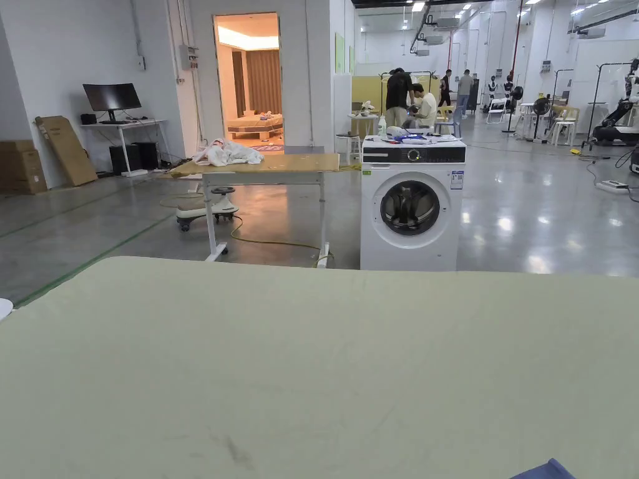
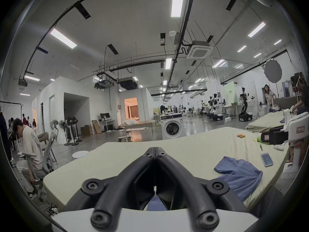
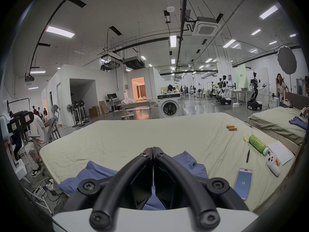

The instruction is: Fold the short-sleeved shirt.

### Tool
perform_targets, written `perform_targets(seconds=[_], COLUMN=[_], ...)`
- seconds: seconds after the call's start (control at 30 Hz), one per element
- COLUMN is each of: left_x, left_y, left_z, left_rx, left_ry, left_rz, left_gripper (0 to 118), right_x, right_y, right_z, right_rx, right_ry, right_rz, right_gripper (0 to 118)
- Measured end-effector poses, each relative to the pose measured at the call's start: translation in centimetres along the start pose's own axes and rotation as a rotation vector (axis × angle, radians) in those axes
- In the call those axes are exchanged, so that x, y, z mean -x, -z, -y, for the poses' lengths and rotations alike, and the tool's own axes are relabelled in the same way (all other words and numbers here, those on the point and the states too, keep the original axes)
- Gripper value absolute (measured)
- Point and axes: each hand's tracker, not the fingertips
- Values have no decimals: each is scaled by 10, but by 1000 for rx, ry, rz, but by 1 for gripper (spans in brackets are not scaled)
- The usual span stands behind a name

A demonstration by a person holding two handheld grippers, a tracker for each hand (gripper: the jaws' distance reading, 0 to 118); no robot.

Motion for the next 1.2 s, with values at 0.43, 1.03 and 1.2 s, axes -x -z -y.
perform_targets(seconds=[0.43, 1.03, 1.2], left_x=[42, 32, 30], left_y=[139, 311, 319], left_z=[95, 241, 245], left_rx=[517, 962, 1014], left_ry=[-247, -168, -72], left_rz=[129, 132, 133], left_gripper=[47, 4, 4], right_x=[-8, -62, -92], right_y=[8, 4, 57], right_z=[19, 43, 29], right_rx=[71, 201, 270], right_ry=[3, 90, 69], right_rz=[-16, 141, 113], right_gripper=[0, 0, 29])
